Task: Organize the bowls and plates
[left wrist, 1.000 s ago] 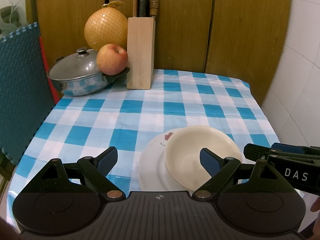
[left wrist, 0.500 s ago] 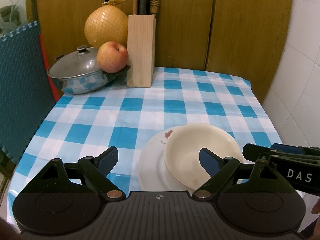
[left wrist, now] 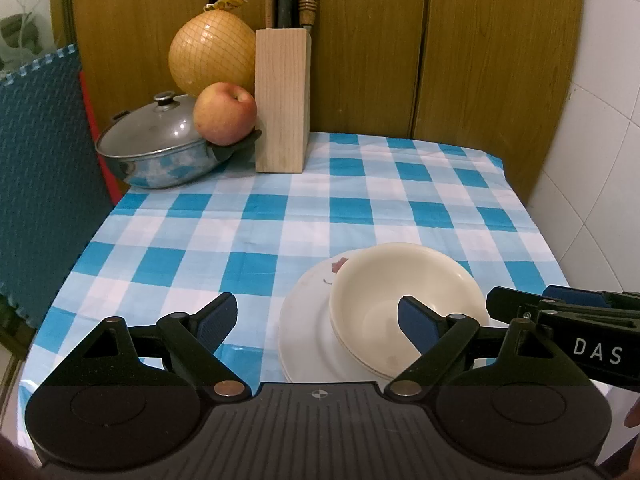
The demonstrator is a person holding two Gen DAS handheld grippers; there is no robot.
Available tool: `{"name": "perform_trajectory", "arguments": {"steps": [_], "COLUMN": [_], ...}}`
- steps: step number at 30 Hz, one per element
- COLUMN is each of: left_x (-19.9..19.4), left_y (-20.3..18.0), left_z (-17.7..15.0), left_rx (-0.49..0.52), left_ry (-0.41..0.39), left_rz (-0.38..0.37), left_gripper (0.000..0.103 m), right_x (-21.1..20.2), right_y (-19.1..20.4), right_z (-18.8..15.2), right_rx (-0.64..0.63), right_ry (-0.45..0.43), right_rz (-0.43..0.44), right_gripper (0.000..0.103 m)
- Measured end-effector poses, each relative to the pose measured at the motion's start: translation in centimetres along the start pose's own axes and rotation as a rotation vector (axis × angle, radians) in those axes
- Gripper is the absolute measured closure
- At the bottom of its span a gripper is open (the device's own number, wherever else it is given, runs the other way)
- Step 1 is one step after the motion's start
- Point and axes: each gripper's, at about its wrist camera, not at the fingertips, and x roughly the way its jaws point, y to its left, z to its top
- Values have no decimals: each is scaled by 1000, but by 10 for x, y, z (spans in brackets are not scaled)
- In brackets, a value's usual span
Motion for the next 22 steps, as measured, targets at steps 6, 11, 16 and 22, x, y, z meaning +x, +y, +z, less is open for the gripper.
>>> {"name": "perform_trajectory", "arguments": {"steps": [6, 11, 16, 22], "left_x": [-1, -3, -5, -6], "left_y": [0, -1, -2, -1], "left_z": [0, 1, 1, 1], "left_rx": [11, 27, 46, 45], "left_ry": [-4, -24, -45, -76], "left_rz": [18, 32, 48, 81], "left_gripper": [11, 10, 8, 0], "right_x": [0, 0, -1, -5], "right_y": [-1, -2, -2, -2], "right_z": [-1, 0, 0, 3], "right_rx": [-1, 0, 2, 6], "right_ry": [-2, -3, -8, -20], "right_rz": [4, 6, 8, 14], "right_gripper": [53, 53, 53, 50]}}
